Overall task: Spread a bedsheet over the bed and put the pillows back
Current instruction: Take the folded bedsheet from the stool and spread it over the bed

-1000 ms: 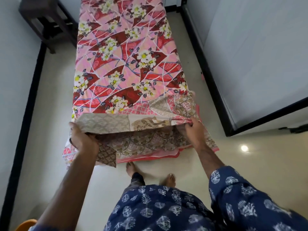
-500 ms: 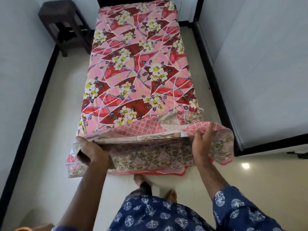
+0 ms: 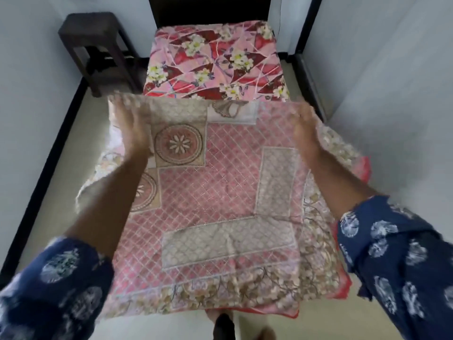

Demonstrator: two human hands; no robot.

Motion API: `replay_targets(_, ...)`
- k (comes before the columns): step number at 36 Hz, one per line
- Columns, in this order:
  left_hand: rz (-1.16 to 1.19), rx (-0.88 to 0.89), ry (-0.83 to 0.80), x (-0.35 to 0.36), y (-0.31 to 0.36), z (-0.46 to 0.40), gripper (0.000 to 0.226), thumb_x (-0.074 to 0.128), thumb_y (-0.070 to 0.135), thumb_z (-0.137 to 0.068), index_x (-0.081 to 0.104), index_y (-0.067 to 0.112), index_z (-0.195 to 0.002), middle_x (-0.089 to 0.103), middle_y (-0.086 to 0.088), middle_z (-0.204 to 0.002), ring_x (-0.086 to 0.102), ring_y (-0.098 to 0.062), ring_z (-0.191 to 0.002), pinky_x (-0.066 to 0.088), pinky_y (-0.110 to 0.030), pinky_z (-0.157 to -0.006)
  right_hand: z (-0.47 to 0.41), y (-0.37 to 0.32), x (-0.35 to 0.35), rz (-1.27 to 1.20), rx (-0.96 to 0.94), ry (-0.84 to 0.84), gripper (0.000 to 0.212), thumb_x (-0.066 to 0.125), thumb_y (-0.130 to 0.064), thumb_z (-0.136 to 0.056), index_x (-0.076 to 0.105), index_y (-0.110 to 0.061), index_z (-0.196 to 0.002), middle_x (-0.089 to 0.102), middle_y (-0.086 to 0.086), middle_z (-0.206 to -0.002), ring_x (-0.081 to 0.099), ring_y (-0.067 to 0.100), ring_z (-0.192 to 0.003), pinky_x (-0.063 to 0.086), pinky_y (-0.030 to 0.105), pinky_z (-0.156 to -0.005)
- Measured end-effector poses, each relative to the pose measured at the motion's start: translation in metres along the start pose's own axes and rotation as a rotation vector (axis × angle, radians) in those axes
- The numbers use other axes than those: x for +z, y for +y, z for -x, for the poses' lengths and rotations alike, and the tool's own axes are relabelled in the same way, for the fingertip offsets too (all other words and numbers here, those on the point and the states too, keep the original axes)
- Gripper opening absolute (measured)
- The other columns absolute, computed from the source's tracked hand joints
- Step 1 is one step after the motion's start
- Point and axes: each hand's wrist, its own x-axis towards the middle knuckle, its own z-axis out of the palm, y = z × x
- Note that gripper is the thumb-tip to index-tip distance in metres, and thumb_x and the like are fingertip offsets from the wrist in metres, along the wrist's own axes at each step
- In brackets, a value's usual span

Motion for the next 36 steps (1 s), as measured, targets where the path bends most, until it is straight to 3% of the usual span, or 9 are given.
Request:
replay_targets(2, -0.152, 0.036, -0.187, 0.008, -0.018, 0.039, 0.064, 0.045, 0.049, -0.103, 0.022, 0.029, -0.159, 0.021, -0.018, -0.164, 0.031, -0.044, -0.147, 0.033, -0.079, -0.103, 0.022, 0.035, 0.009, 0.104, 0.073, -0.087, 0.062, 0.059, -0.004, -0.098, 0.035, -0.013, -0.154, 0.051, -0.006, -0.135, 0.061, 0.0, -0.11, 0.049, 0.018, -0.081)
replay_targets(6, -0.298, 0.028, -0.392, 0.009, -0.081, 0.116, 0.038, 0.055, 0.021, -0.094, 0.056, 0.038, -0.128, 0.052, -0.005, -0.14, 0.051, -0.025, -0.129, 0.036, -0.035, -0.117, 0.077, 0.123, -0.004, 0.316, 0.245, -0.244, 0.056, 0.057, -0.008, -0.101, 0.039, -0.021, -0.153, 0.045, 0.0, -0.151, 0.052, 0.018, -0.128, 0.047, 0.025, -0.085)
replay_targets(10, -0.401, -0.118, -0.642, 0.009, -0.151, 0.179, 0.039, 0.062, 0.009, -0.096, 0.061, 0.031, -0.128, 0.055, -0.008, -0.141, 0.049, -0.029, -0.133, 0.04, -0.059, -0.111, 0.129, 0.177, -0.037, 0.435, 0.435, -0.289, 0.049, 0.057, -0.005, -0.1, 0.047, -0.021, -0.146, 0.052, 0.002, -0.143, 0.055, 0.024, -0.128, 0.047, 0.025, -0.075)
replay_targets(17, -0.416, -0.227, -0.865, 0.04, -0.144, 0.263, 0.031, 0.058, 0.014, -0.102, 0.059, 0.042, -0.117, 0.053, 0.005, -0.132, 0.047, -0.015, -0.126, 0.035, -0.032, -0.108, 0.182, 0.217, -0.121, 0.599, 0.63, -0.292, 0.038, 0.059, -0.003, -0.098, 0.057, -0.012, -0.135, 0.061, 0.006, -0.133, 0.061, 0.022, -0.116, 0.05, 0.027, -0.082)
replay_targets(24, -0.47, -0.311, -0.951, 0.108, -0.137, 0.325, 0.024, 0.058, 0.019, -0.102, 0.06, 0.03, -0.123, 0.053, 0.001, -0.128, 0.051, -0.017, -0.123, 0.036, -0.028, -0.099, 0.177, 0.229, -0.21, 0.558, 0.683, -0.215, 0.029, 0.056, -0.014, -0.1, 0.062, -0.02, -0.128, 0.065, 0.002, -0.129, 0.065, 0.018, -0.109, 0.052, 0.026, -0.074)
replay_targets(28, -0.53, -0.397, -0.993, 0.156, -0.143, 0.379, 0.024, 0.063, 0.02, -0.1, 0.058, 0.033, -0.119, 0.054, -0.001, -0.13, 0.054, -0.018, -0.121, 0.042, -0.028, -0.097, 0.161, 0.248, -0.257, 0.461, 0.703, -0.144, 0.016, 0.059, -0.009, -0.1, 0.059, -0.021, -0.111, 0.064, -0.006, -0.103, 0.06, -0.001, -0.083, 0.046, 0.007, -0.054)
replay_targets(31, -0.624, -0.507, -1.029, 0.193, -0.162, 0.431, 0.031, 0.071, 0.034, -0.092, 0.058, 0.031, -0.121, 0.055, -0.002, -0.129, 0.059, -0.025, -0.121, 0.049, -0.036, -0.099, 0.151, 0.278, -0.295, 0.417, 0.725, -0.095, 0.012, 0.065, -0.011, -0.098, 0.059, -0.021, -0.1, 0.07, 0.005, -0.108, 0.062, 0.0, -0.08, 0.047, 0.01, -0.057)
replay_targets(34, -0.81, -0.469, -1.08, 0.228, -0.179, 0.482, 0.077, 0.055, 0.069, -0.078, 0.052, 0.021, -0.139, 0.052, -0.002, -0.135, 0.058, -0.025, -0.12, 0.049, -0.039, -0.097, 0.145, 0.318, -0.332, 0.441, 0.802, -0.06, 0.016, 0.065, -0.012, -0.098, 0.057, -0.011, -0.112, 0.063, 0.005, -0.116, 0.064, 0.019, -0.099, 0.049, 0.014, -0.071)
replay_targets(36, -0.897, -0.432, -1.047, 0.247, -0.18, 0.51, 0.08, 0.055, 0.072, -0.076, 0.05, 0.022, -0.139, 0.052, -0.001, -0.134, 0.059, -0.026, -0.117, 0.051, -0.041, -0.092, 0.14, 0.344, -0.351, 0.46, 0.869, -0.062, 0.053, 0.066, -0.014, -0.097, 0.045, 0.0, -0.144, 0.051, 0.014, -0.144, 0.054, 0.028, -0.127, 0.041, 0.022, -0.086)
